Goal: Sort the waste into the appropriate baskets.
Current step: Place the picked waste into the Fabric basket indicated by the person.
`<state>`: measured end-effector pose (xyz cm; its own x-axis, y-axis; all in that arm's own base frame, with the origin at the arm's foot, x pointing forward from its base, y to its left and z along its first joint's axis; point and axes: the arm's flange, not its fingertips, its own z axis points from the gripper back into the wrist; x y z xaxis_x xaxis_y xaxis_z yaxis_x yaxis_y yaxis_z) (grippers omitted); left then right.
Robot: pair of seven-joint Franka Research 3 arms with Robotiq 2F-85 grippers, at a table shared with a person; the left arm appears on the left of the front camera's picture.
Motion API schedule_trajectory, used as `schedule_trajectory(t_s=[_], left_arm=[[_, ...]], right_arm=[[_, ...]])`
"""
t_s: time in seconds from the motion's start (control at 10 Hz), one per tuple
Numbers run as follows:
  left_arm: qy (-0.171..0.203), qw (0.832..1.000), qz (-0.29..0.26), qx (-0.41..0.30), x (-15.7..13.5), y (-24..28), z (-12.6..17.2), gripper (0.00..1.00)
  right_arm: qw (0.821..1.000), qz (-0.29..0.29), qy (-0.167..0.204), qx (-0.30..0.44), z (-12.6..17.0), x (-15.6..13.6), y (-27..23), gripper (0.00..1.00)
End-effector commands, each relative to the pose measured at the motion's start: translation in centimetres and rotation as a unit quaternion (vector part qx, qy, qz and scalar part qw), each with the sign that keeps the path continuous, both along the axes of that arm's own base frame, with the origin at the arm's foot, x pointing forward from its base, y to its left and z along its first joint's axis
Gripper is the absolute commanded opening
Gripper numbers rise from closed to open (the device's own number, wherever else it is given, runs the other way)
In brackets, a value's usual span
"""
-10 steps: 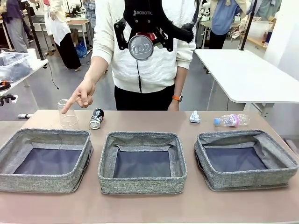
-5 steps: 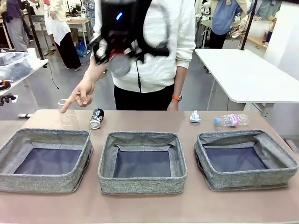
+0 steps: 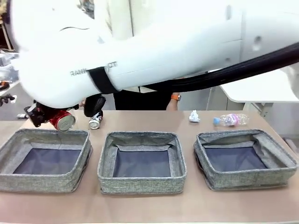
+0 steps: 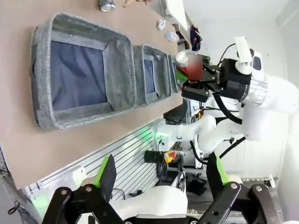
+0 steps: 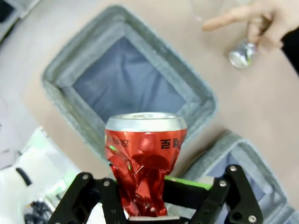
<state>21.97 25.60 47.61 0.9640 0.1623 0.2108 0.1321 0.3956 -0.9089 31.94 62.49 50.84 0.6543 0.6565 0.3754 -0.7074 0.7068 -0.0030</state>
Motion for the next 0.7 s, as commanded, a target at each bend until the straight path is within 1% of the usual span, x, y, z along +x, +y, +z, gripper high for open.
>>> schedule_trajectory(t_s=[0.0,0.1,0.2,0.3,0.4,0.5,0.6], left_arm=[[0.004,1.0,-0.021,0.007,1.0,-2.3,-0.3,1.0],[0.004,1.0,-0.021,0.007,1.0,-2.3,-0.3,1.0],[0.004,1.0,-0.021,0.007,1.0,-2.3,-0.3,1.0],[0.004,1.0,-0.021,0.007,1.0,-2.3,-0.3,1.0],[0.004,1.0,-0.021,0.007,1.0,-2.3,-0.3,1.0],[0.004,1.0,-0.021,0.007,1.0,-2.3,-0.3,1.0],[0.004,1.0,-0.021,0.007,1.0,-2.3,-0.3,1.0]], right_arm=[[0.999,-0.047,0.0,0.023,3.4,0.8,-2.3,0.05],[1.0,0.0,0.0,0.0,0.0,0.0,0.0,0.05],[0.99,0.131,-0.031,0.051,-1.4,-0.2,2.1,0.05],[0.976,0.192,-0.046,0.095,-2.9,-0.1,3.9,0.05],[0.971,0.214,-0.055,0.088,-4.9,0.6,4.8,0.05],[0.969,0.225,-0.034,0.1,-6.7,1.5,4.9,0.05],[0.972,0.214,-0.017,0.093,-7.9,2.1,4.5,0.05]])
